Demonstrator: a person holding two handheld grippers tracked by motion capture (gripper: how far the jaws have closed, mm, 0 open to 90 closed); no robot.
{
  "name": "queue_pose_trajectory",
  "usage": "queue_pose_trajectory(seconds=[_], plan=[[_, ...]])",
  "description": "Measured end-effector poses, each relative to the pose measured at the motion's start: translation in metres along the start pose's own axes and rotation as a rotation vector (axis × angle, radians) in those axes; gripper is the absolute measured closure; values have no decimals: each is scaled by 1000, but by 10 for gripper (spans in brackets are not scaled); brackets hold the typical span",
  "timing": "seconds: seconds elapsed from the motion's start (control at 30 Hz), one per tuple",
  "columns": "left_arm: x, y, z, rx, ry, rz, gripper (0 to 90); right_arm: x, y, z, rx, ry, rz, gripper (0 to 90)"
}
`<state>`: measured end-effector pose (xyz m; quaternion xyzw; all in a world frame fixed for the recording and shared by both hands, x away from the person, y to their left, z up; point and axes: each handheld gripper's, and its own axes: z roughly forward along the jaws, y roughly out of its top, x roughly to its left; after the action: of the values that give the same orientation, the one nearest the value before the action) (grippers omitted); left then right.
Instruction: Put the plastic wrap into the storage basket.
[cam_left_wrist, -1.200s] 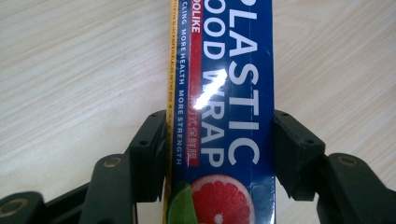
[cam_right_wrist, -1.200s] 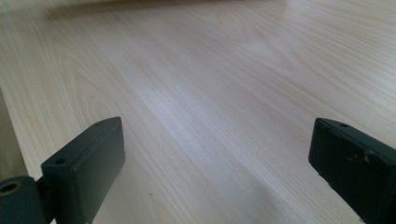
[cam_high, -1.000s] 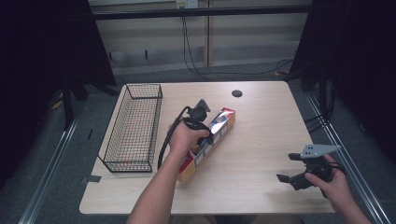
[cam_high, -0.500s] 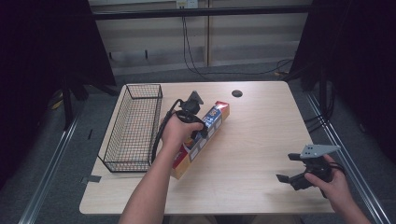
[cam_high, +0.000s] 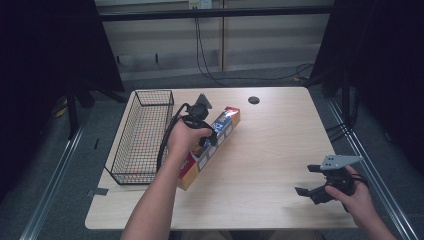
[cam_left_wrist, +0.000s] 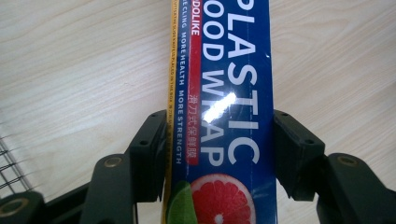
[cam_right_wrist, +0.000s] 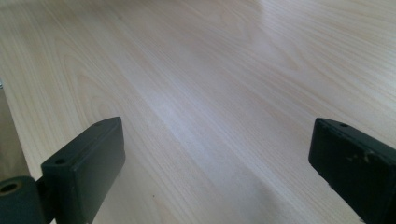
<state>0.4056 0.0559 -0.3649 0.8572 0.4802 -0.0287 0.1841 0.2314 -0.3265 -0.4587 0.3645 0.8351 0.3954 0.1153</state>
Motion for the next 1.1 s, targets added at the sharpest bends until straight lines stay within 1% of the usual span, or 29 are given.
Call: queue_pose_trajectory(seconds=[0.1,0.13,0.2,0.37,0.5,0.53,0.6,0.63,0.73,0.8,0.83,0.9,0.93,0.97,1.0,1.03,1.07,1.1], plan=[[0,0,-2,-4,-4,-9,434,1,0,0,3,-3,0,34],[1,0,-4,-5,2,-2,435,1,1,0,-2,-1,1,32],[1,0,-6,-8,8,-7,435,1,1,0,-4,0,1,32],[4,0,-11,-3,5,-25,435,2,0,0,-4,4,-3,28],[7,0,-14,4,10,-24,435,2,0,-1,-9,6,-4,26],[7,0,-15,0,15,-36,435,2,0,-1,-13,9,-4,26],[8,0,-17,5,16,-34,435,2,0,-1,-17,12,-3,26],[9,0,-19,-4,15,-41,435,3,1,-1,-14,5,-4,26],[11,0,-23,-7,16,-50,435,3,1,-1,-18,6,-5,26],[12,0,-26,-12,21,-64,435,2,1,0,-18,6,-8,26],[12,0,-27,-9,23,-59,435,3,1,0,-15,7,-7,26],[13,0,-29,-6,22,-62,435,3,1,0,-17,6,-8,26],[13,0,-31,-18,21,-81,435,3,1,0,-18,7,-6,26],[13,0,-31,-18,21,-81,435,3,1,0,-18,6,-5,26],[15,0,-35,-7,23,-78,435,3,1,0,-17,7,-7,26],[15,0,-35,-7,23,-78,435,3,1,0,-17,6,-7,26],[15,0,-35,-18,26,-83,435,3,1,0,-17,6,-7,26],[16,0,-38,-14,32,-80,435,3,1,0,-16,7,-9,26]])
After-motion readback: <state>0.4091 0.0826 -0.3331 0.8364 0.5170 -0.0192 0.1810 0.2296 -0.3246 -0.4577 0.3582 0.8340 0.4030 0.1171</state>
